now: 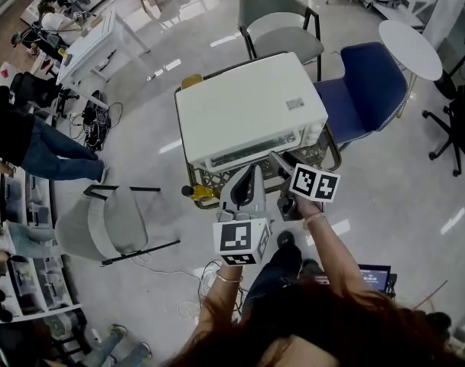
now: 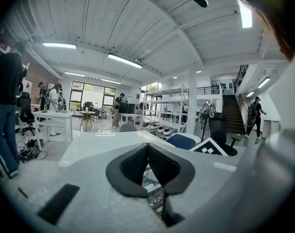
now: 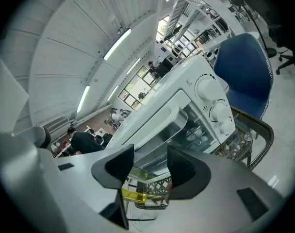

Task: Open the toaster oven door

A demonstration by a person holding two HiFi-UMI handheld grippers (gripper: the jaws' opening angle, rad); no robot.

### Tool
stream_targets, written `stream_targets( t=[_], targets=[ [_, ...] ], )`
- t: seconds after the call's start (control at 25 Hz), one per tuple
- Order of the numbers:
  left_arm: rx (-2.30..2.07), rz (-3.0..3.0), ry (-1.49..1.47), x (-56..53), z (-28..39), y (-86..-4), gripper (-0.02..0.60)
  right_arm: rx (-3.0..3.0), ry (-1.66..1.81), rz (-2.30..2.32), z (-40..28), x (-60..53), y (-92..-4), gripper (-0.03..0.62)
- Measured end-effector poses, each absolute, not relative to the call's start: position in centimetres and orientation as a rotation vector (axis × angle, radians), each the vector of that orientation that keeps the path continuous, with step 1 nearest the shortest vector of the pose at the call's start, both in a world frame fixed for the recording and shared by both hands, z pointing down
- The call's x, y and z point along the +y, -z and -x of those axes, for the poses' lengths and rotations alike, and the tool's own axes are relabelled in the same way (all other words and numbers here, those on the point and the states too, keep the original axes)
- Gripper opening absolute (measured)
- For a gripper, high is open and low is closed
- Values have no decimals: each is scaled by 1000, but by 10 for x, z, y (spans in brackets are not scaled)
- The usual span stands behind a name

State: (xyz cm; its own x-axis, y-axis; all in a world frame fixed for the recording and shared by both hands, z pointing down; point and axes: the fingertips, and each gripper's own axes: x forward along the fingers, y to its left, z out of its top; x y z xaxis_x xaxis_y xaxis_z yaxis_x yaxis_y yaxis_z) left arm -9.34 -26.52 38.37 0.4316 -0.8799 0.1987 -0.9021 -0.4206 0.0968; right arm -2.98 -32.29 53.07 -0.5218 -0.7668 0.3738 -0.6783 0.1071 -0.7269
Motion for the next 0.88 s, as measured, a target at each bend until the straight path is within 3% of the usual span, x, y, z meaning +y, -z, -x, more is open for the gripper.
stream_targets(
  t=[0.88],
  targets=[
    [-1579,-2476,-172,-265,97,-390,15,2134,1458,1388,34,-336,-531,187]
  ],
)
